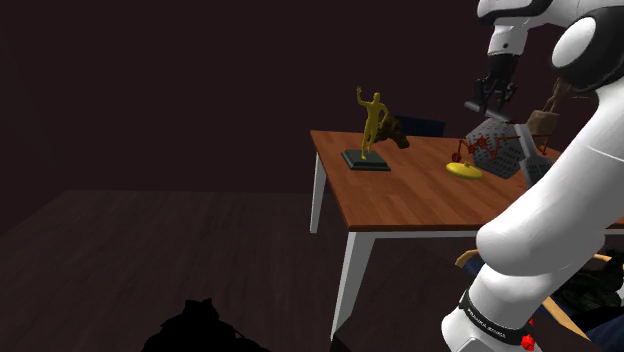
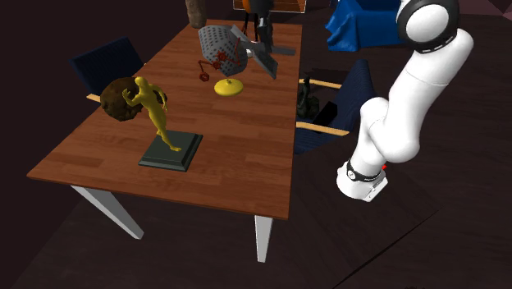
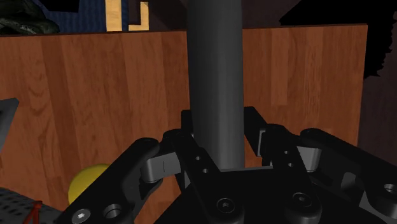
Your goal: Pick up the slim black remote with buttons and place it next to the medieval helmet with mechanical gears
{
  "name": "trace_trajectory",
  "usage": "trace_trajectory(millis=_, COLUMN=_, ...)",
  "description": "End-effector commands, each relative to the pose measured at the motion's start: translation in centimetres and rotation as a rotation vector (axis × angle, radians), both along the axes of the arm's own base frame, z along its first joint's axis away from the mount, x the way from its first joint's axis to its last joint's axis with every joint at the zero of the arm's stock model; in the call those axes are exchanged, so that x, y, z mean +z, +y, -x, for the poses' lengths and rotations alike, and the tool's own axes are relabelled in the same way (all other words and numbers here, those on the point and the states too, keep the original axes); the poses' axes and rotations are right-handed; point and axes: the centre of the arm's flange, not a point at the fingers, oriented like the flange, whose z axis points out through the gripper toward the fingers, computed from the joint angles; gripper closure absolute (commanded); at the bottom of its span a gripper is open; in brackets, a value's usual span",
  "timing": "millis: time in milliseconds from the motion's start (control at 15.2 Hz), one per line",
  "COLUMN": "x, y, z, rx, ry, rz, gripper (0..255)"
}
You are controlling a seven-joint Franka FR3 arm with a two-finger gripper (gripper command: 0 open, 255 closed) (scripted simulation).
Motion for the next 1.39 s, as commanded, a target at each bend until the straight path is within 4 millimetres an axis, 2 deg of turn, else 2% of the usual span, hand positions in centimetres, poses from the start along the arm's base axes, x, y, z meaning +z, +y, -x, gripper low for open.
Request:
trace_trajectory(millis=0, x=0.0, y=-2.2, z=1.3, rx=0.002, ry=0.000, rz=0.000, gripper=255)
trace_trajectory(millis=990, x=0.0, y=-19.3, z=11.2, rx=0.002, ry=0.000, rz=0.000, gripper=255)
trace_trajectory(millis=1056, x=0.0, y=-20.1, z=11.7, rx=0.002, ry=0.000, rz=0.000, gripper=255)
trace_trajectory(millis=1320, x=-2.1, y=-20.1, z=11.7, rx=0.002, ry=0.000, rz=0.000, gripper=255)
